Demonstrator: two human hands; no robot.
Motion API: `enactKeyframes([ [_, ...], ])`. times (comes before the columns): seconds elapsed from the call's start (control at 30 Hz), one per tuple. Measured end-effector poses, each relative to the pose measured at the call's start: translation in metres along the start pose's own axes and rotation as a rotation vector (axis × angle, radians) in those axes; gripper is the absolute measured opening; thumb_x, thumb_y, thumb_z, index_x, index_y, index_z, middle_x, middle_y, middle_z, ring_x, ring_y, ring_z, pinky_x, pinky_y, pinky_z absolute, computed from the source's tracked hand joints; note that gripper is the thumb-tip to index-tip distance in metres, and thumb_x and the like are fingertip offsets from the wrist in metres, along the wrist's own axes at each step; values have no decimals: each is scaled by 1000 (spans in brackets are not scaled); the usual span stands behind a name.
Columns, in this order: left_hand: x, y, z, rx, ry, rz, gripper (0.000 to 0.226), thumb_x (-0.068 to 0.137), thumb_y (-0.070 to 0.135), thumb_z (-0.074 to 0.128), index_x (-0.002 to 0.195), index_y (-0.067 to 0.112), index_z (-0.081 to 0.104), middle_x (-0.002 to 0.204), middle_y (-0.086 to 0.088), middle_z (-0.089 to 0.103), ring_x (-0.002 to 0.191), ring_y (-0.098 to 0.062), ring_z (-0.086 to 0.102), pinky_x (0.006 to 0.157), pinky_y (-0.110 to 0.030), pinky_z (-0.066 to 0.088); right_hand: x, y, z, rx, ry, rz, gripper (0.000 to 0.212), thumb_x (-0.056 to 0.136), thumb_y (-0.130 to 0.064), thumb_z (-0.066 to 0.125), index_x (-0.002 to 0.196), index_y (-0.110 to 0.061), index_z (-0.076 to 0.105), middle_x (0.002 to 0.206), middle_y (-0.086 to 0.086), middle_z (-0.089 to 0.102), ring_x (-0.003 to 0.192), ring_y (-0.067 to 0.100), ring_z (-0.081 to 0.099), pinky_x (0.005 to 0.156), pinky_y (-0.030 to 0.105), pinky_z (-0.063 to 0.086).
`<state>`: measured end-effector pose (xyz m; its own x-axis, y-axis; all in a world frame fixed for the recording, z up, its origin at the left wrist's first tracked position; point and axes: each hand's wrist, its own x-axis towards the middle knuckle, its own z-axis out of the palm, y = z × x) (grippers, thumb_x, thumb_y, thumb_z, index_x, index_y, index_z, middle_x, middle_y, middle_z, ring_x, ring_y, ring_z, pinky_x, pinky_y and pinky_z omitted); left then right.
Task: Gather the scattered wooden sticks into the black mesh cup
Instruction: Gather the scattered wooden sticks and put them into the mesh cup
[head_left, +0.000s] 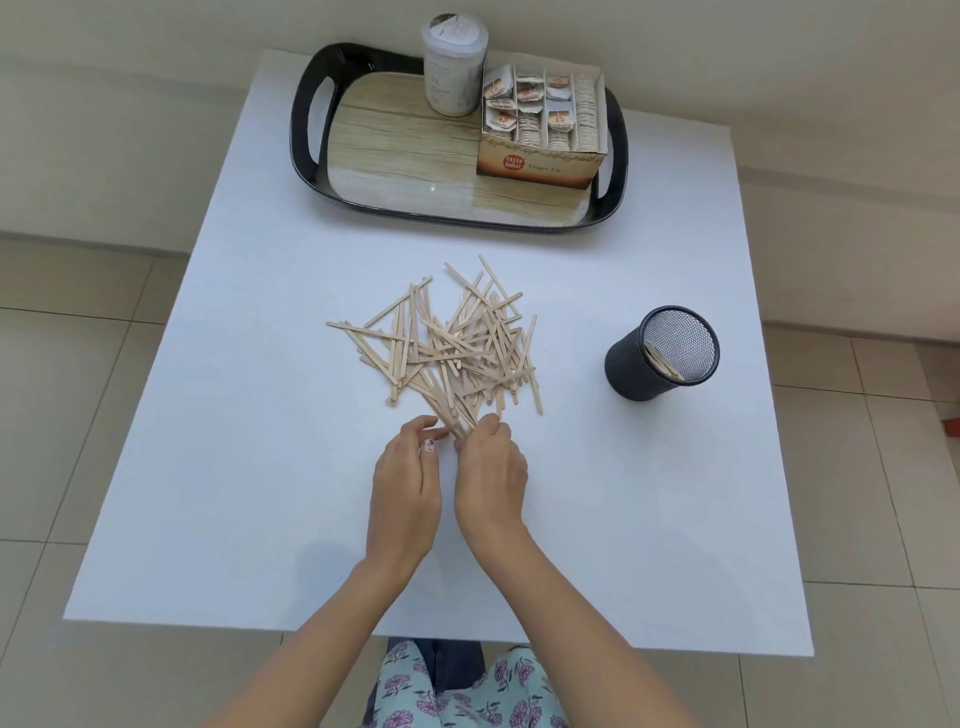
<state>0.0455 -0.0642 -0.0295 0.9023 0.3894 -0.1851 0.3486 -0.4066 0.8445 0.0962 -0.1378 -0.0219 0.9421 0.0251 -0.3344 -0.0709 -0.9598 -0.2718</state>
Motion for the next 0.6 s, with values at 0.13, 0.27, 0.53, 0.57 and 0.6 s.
enactKeyframes([
  [0.13,0,1,-2,-71,6,-58,27,104,19,31,125,23,49,115,11,66,111,-8,55,91,-25,40,0,0,0,-82,9,-38,18,97,-1,41,113,-7,49,110,10,52,89,24,59,67,29,35],
  [0.27,0,7,-4,-146,32,-117,24,104,20,32,117,29,49,111,11,66,105,-11,57,84,-24,40,0,2,-2,-96,-5,-32,25,94,5,38,114,-6,49,108,12,55,91,26,61,69,30,40],
  [0.53,-1,13,-4,-213,48,-180,20,105,23,32,111,30,49,104,13,67,67,-7,52,64,-17,39,-2,13,-8,-107,-35,37,18,92,0,49,109,-5,51,103,12,61,94,26,62,74,31,48],
  [0.57,-1,13,-3,-221,47,-189,20,105,23,32,111,30,50,104,12,67,69,-6,54,64,-13,39,-3,15,-8,-108,-41,41,17,91,-2,50,108,-5,52,104,11,60,95,26,62,75,30,47],
  [0.6,-1,13,-3,-236,45,-202,21,105,23,32,110,29,51,103,11,68,75,-2,56,65,-9,39,-3,17,-9,-109,-44,42,17,91,-3,51,107,-6,52,104,11,60,95,26,61,75,30,46],
])
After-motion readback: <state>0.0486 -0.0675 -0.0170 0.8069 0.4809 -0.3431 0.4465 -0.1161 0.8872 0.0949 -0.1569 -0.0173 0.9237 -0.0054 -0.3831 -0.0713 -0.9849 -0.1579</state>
